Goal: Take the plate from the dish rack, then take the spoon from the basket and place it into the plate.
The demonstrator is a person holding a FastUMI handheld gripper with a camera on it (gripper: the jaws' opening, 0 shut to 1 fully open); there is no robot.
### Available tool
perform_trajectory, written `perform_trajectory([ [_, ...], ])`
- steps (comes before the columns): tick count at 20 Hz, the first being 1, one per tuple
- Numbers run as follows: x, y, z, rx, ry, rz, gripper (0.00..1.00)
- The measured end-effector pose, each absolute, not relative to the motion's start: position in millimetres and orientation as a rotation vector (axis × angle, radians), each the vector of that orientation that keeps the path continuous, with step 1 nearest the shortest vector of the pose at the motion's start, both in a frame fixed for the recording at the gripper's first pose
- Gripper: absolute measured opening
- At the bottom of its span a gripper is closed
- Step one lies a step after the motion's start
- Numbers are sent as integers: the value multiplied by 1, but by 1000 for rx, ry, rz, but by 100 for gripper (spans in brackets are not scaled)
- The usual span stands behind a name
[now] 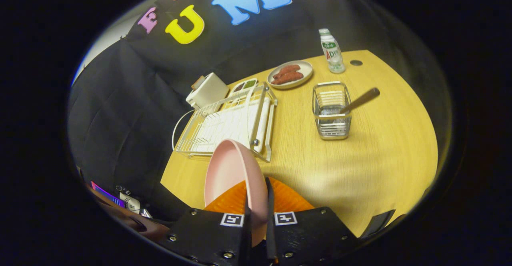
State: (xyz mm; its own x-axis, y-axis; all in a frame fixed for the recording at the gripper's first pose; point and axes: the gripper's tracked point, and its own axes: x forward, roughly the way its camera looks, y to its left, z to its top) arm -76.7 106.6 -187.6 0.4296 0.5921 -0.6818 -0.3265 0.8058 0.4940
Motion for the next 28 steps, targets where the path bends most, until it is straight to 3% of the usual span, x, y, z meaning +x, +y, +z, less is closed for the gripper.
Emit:
perform_trajectory([
  [14,-74,117,-271,465,1075,590,14],
  [21,-79,97,-282,289,1103,558,25],
  [24,-73,88,-275,218,1030,538,32],
  [25,-68,83,-267,191,978,528,43],
  [28,-47,61,-230,49,733,487,43],
])
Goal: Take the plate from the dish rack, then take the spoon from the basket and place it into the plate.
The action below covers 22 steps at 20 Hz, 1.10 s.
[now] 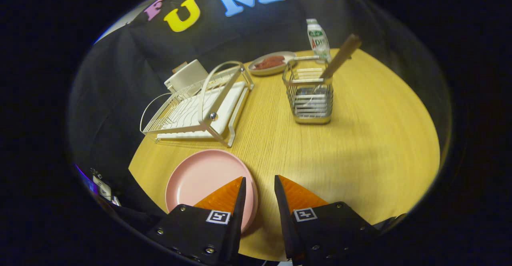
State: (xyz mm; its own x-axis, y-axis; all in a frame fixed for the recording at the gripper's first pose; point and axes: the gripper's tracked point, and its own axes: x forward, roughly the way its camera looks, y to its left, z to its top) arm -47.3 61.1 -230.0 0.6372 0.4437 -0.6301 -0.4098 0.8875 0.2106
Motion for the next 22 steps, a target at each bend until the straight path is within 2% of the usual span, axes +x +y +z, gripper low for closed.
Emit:
perform_trajectory([
  [2,-35,41,-202,-24,584,429,43],
  [9,5,-11,-145,-31,330,245,43],
  [17,74,-13,-141,79,254,201,43],
  [22,101,-6,-157,108,278,200,43],
])
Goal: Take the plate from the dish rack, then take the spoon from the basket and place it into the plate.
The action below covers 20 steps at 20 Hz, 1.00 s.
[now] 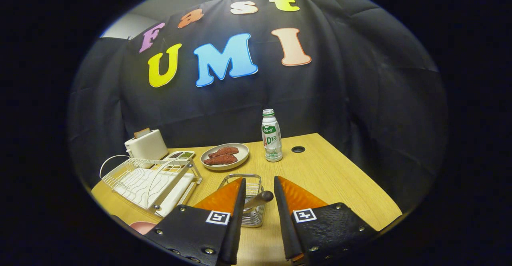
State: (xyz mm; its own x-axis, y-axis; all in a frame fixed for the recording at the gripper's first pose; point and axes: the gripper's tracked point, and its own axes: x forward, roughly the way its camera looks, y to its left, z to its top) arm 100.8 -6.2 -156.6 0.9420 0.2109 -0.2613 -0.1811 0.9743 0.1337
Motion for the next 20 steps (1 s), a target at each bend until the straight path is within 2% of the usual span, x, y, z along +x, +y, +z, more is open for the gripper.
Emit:
perform_trajectory([
  [1,107,-6,-157,120,287,195,35],
  [3,104,-4,-156,131,286,212,26],
  [4,102,1,-154,140,284,240,26],
  [5,102,7,-150,148,285,250,18],
  [7,107,11,-141,136,284,246,16],
  [8,105,10,-141,118,277,238,8],
  [14,99,20,-130,86,318,253,6],
  [20,90,18,-86,62,275,248,6],
])
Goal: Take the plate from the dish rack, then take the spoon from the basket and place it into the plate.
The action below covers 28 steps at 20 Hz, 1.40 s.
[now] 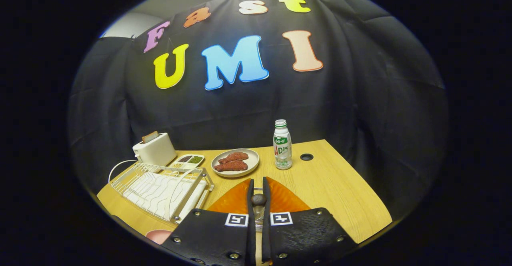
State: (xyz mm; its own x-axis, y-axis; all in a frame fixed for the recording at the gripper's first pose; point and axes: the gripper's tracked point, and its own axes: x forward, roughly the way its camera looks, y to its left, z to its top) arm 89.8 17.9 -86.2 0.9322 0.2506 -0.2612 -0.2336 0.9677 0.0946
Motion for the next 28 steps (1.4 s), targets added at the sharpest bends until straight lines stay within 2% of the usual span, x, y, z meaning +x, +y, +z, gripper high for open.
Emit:
perform_trajectory([
  [11,7,45,-12,-21,199,301,5],
  [19,-58,86,-43,-35,273,397,5],
  [28,-79,124,-98,-29,391,516,6],
])
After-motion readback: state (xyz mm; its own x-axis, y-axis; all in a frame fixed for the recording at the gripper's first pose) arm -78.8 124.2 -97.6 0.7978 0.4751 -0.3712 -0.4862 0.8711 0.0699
